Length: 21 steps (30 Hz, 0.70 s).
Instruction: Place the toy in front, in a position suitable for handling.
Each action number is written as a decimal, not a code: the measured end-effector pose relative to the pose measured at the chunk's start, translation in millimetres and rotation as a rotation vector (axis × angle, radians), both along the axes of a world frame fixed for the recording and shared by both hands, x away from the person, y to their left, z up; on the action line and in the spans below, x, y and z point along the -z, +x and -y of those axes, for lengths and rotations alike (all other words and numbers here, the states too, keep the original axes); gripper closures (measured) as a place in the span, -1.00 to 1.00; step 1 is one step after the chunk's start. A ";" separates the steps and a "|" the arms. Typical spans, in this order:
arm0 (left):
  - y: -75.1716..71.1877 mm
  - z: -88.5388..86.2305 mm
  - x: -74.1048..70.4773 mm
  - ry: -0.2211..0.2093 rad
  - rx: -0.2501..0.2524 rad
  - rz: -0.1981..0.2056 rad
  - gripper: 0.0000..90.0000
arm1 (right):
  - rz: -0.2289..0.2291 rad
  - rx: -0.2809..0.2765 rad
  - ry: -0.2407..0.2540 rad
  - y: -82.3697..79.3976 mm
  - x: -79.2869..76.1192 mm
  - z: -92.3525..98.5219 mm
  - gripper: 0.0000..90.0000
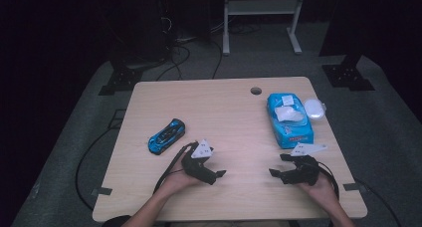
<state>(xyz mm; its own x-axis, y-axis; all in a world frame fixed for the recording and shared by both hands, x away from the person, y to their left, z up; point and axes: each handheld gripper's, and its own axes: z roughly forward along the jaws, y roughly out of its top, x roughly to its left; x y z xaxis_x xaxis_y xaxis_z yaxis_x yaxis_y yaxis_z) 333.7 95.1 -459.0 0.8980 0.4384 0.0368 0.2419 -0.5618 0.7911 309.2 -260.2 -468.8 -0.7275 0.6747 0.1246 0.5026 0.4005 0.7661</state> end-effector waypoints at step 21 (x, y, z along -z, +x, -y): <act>16.8 -32.9 -28.9 0.072 -0.044 0.056 -0.83 | 0.002 0.008 0.007 -4.3 -4.4 -2.6 -0.50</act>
